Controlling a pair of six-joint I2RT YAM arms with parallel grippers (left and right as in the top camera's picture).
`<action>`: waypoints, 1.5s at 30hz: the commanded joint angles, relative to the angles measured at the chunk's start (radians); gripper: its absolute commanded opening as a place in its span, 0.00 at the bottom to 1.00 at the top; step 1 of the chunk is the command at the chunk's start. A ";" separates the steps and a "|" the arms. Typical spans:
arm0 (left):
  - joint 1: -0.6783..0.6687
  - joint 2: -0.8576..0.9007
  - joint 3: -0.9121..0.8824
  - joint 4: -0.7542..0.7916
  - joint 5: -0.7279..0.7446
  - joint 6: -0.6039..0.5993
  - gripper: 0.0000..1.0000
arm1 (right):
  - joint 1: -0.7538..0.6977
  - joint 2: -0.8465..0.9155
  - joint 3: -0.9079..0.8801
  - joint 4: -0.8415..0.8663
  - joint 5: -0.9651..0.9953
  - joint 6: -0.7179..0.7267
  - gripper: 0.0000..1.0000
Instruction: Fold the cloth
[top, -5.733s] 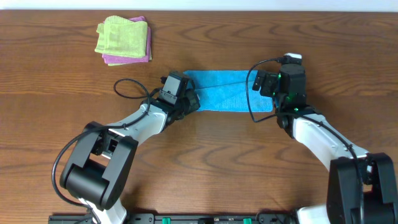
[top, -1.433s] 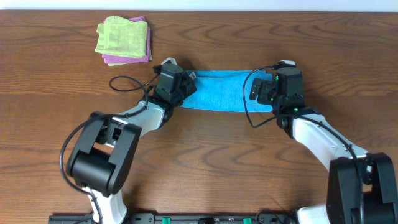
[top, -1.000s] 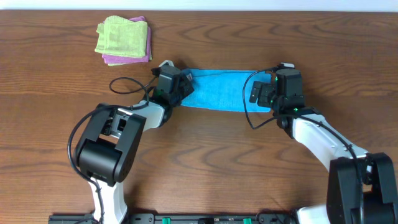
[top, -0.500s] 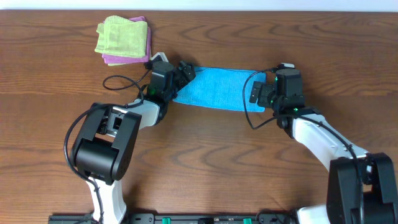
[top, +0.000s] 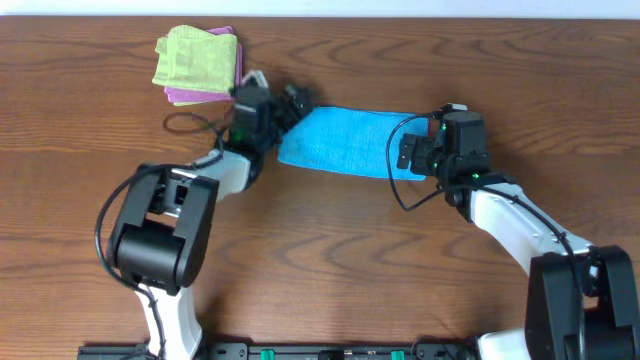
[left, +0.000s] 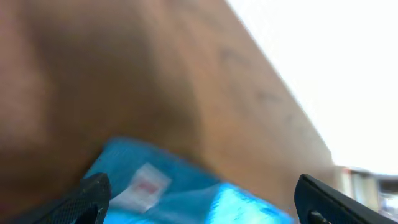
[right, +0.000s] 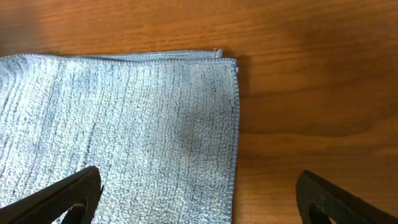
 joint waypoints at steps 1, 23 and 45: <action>0.030 -0.068 0.085 -0.075 0.123 0.090 0.96 | 0.015 -0.012 0.015 -0.002 -0.015 -0.008 0.99; -0.067 -0.220 0.146 -0.629 0.138 0.249 0.95 | 0.014 -0.012 0.015 -0.087 -0.057 -0.008 0.99; -0.074 -0.024 0.146 -0.315 -0.065 0.266 0.95 | 0.015 -0.025 0.015 -0.090 -0.137 -0.003 0.99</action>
